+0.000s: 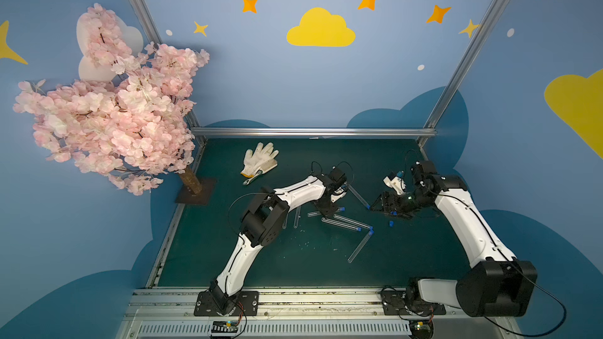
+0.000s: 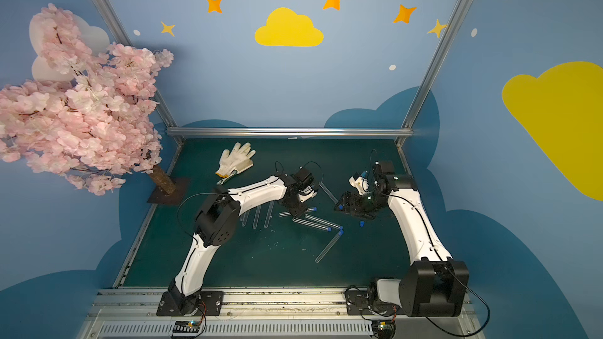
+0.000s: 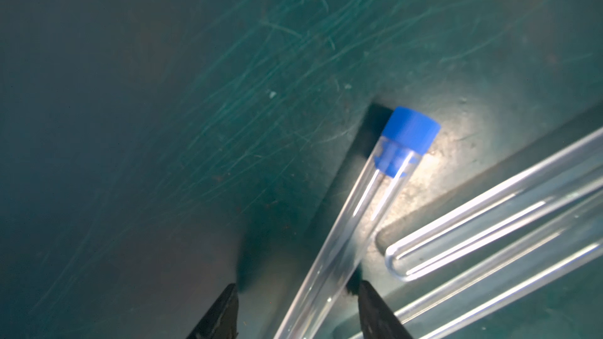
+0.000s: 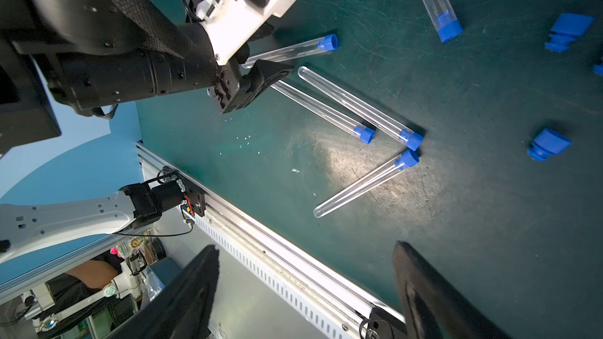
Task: Remove stoppers from test tubes
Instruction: Pick up the test tube at the center of the board.
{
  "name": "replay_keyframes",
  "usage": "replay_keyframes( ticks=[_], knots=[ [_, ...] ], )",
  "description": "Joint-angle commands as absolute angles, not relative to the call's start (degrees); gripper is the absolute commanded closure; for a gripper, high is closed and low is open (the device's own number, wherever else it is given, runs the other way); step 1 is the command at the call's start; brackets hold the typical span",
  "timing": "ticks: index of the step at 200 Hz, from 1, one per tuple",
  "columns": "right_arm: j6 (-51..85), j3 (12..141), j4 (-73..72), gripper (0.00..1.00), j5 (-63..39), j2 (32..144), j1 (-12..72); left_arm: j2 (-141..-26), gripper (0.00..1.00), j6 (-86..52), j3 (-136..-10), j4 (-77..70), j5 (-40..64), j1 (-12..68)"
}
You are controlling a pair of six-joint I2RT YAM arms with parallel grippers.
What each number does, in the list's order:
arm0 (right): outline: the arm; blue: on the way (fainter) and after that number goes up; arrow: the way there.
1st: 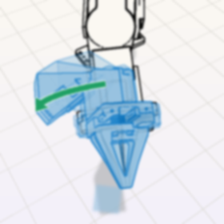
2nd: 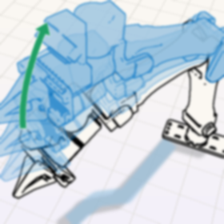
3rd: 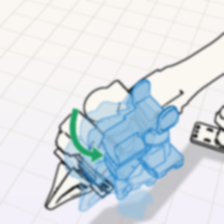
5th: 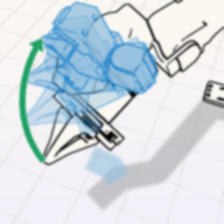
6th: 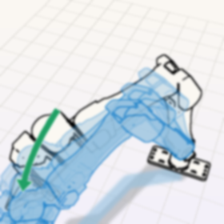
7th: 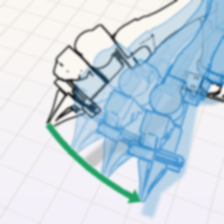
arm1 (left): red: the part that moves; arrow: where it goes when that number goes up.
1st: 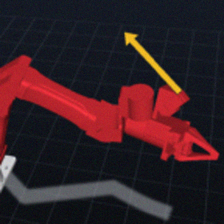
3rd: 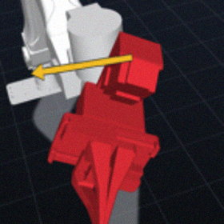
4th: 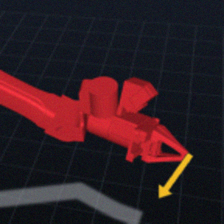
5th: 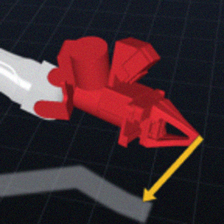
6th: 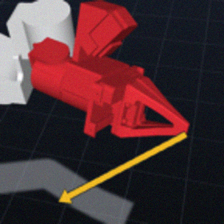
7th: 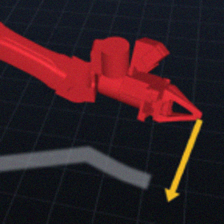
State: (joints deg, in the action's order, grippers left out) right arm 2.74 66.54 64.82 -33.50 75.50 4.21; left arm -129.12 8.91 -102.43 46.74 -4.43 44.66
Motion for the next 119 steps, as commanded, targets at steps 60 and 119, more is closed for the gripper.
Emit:
replay_keyframes(
  ticks=[60,119],
  knots=[
    [2.7,68.5,67.0,0.16,-32.8,75.9,3.9,-130.8,0.50,11.8,-103.7,46.6,-1.6,44.6],
    [2.7,70.1,67.3,0.19,-32.3,76.1,3.4,-132.3,0.57,12.6,-104.4,46.8,-1.1,44.6]
  ],
)
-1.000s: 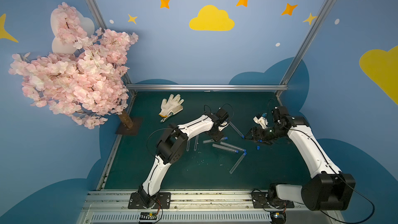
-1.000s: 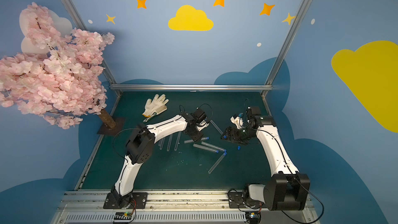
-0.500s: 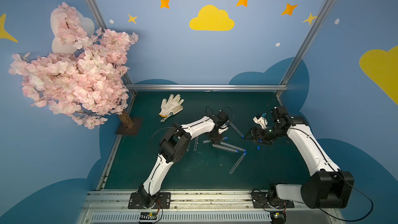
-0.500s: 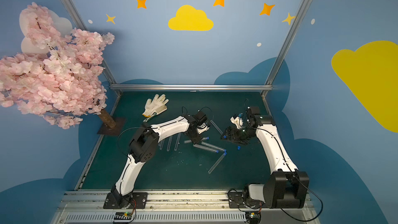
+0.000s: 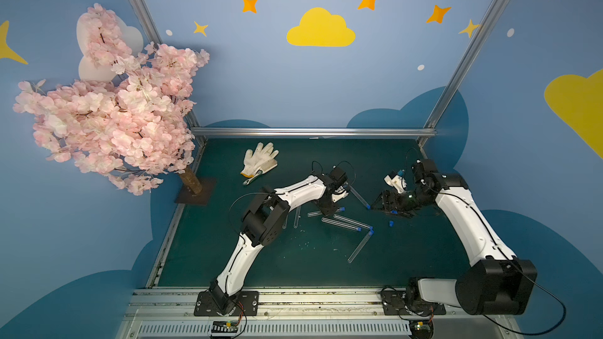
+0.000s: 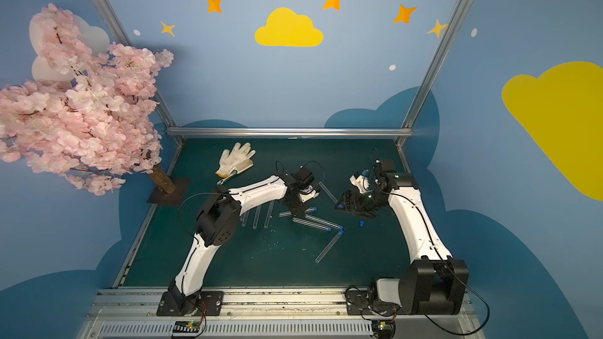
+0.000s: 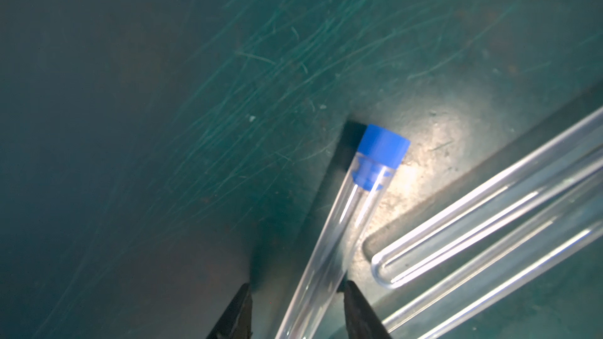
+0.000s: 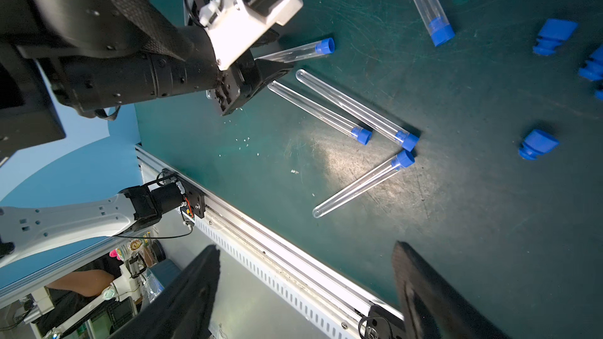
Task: Remove stoppers from test tubes
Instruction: Pick up the test tube at the center of the board.
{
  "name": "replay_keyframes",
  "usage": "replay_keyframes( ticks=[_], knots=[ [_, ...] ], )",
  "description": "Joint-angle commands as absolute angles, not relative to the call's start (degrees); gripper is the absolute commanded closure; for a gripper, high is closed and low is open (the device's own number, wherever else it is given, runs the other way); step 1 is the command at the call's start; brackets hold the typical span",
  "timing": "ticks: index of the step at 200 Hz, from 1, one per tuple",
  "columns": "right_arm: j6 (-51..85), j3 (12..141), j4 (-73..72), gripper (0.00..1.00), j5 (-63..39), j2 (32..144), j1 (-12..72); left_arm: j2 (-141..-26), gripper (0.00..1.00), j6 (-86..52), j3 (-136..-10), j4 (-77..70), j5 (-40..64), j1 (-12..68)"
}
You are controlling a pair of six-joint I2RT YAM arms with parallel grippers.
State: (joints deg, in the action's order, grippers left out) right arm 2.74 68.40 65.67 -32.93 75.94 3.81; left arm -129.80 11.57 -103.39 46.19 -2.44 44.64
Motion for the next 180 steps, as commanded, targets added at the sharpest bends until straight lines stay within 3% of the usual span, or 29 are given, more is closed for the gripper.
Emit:
replay_keyframes(
  ticks=[1,55,136,180],
  knots=[
    [2.7,70.1,67.3,0.19,-32.3,76.0,3.4,-132.4,0.57,12.7,-104.5,46.8,-1.1,44.5],
    [2.5,69.6,67.3,0.21,-32.4,75.3,2.1,-133.5,0.61,13.0,-104.5,46.9,-1.4,44.8],
    [2.6,68.4,66.6,0.25,-34.5,75.2,-0.3,-133.9,0.80,13.9,-105.6,47.9,-0.3,45.0],
    [2.7,67.1,65.9,0.26,-35.7,74.8,-1.4,-133.5,0.84,12.8,-106.5,48.2,-1.0,44.7]
  ],
)
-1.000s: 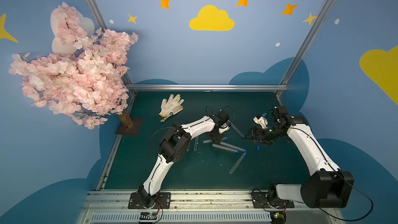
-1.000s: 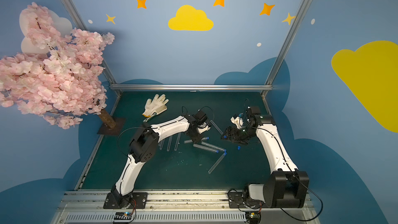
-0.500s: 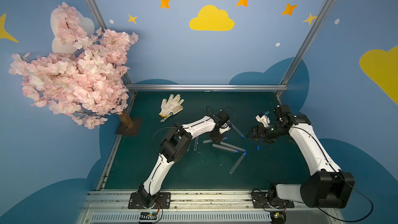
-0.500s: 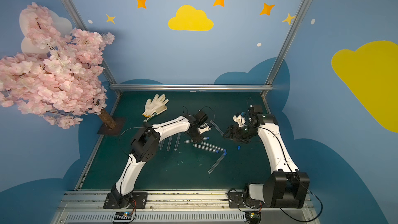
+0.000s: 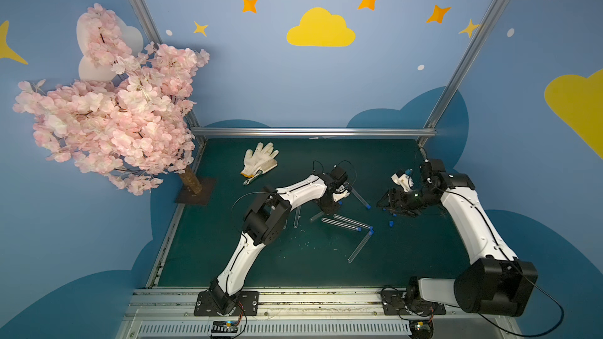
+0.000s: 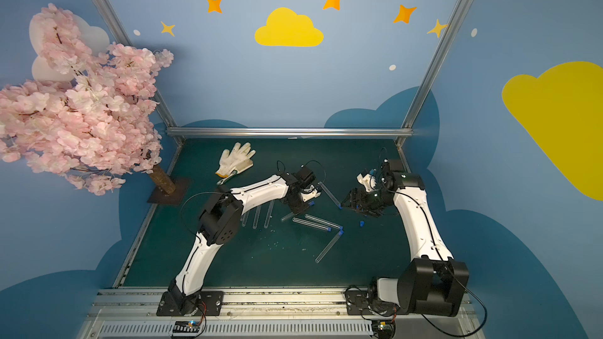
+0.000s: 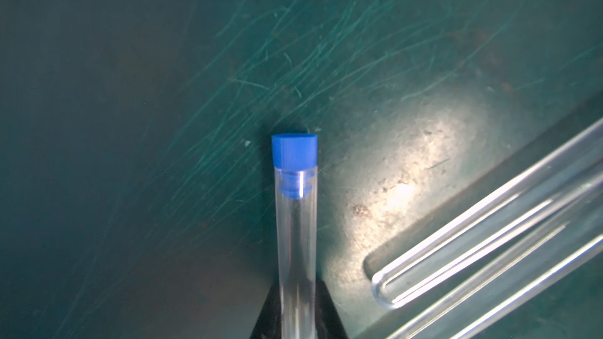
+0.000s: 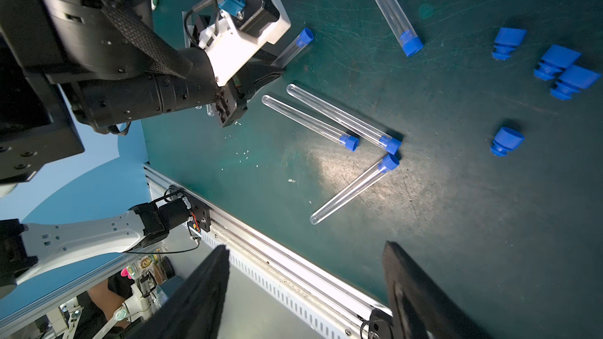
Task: Remove stoppers from test tubes
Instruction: Pick up the test tube at the center of the board.
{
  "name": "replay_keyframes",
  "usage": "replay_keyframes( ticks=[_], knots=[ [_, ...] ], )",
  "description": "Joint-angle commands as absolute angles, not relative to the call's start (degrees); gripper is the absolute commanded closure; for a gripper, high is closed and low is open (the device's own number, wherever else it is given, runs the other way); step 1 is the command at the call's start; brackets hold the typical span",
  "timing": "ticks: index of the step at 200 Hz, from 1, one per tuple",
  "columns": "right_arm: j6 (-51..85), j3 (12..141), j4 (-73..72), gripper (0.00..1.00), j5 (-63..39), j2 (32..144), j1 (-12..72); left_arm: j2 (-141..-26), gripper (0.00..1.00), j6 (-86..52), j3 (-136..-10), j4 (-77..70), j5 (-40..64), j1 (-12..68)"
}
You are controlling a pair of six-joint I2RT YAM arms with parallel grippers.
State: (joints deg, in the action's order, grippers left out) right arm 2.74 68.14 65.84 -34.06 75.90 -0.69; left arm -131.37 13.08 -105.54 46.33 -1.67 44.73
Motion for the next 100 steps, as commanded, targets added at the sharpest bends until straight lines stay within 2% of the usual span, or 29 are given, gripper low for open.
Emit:
replay_keyframes(
  ticks=[1,100],
  knots=[
    [2.7,67.1,66.0,0.26,-35.7,74.8,-1.4,-133.5,0.84,12.7,-106.6,48.2,-1.0,44.7],
    [3.2,64.9,63.7,0.27,-38.4,74.9,-2.6,-126.1,0.89,11.5,-112.5,52.7,0.2,42.6]
  ],
)
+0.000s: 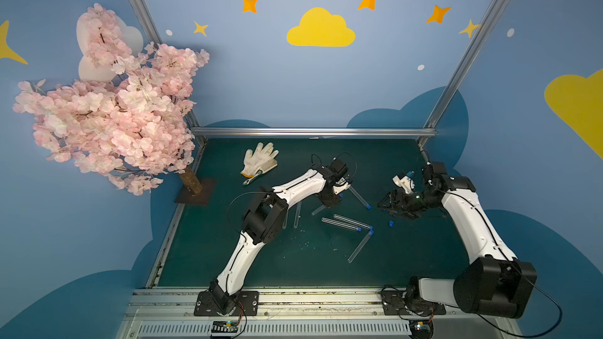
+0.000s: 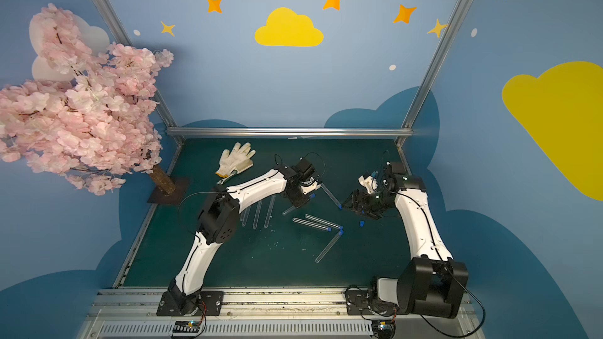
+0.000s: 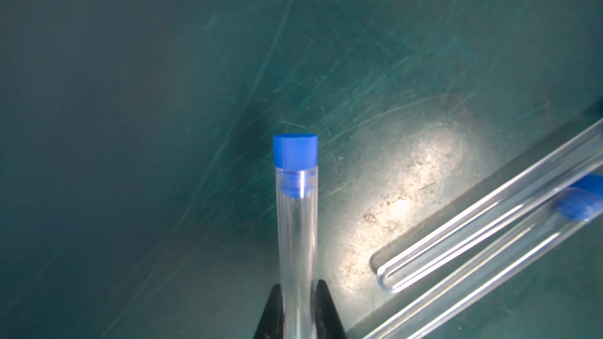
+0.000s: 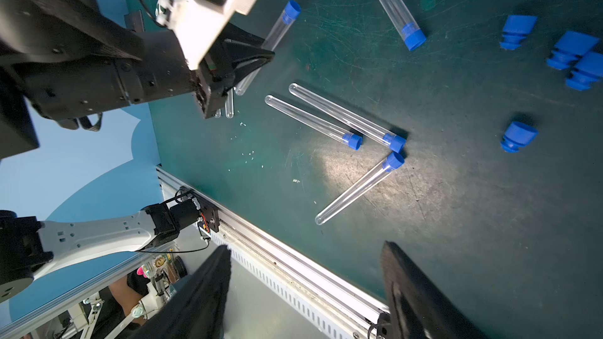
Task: Remove stoppers from test tubes
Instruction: Pick up the test tube at the center of the board, then open the stopper on the test tube.
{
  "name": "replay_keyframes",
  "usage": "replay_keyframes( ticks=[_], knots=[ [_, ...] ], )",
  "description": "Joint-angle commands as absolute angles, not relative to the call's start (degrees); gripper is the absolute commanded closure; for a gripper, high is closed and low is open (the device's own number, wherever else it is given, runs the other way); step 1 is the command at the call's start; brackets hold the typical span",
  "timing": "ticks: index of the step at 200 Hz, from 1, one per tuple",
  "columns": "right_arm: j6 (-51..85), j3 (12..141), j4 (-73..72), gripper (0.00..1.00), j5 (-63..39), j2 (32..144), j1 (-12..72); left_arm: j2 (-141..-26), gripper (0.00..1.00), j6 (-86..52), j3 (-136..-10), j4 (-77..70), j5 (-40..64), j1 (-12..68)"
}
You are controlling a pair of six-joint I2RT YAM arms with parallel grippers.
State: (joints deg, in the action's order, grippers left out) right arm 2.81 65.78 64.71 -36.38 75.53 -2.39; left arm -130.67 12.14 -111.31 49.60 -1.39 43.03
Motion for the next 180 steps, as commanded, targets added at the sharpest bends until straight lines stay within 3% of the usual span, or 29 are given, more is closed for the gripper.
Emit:
replay_keyframes(
  ticks=[1,72,123,180],
  knots=[
    [3.2,64.9,63.7,0.27,-38.5,74.9,-2.7,-126.0,0.89,11.6,-112.4,52.8,0.2,42.6],
    [1.4,65.6,62.4,0.25,-44.6,78.1,-1.9,-110.6,0.91,6.3,-98.5,49.1,6.3,44.5],
    [2.2,66.1,58.0,0.34,-51.0,80.6,4.9,-101.6,0.91,2.5,-88.2,47.8,9.1,46.8],
    [4.9,66.1,53.4,0.36,-52.9,83.3,12.1,-93.9,0.90,-1.8,-80.6,43.9,12.9,47.6]
  ],
)
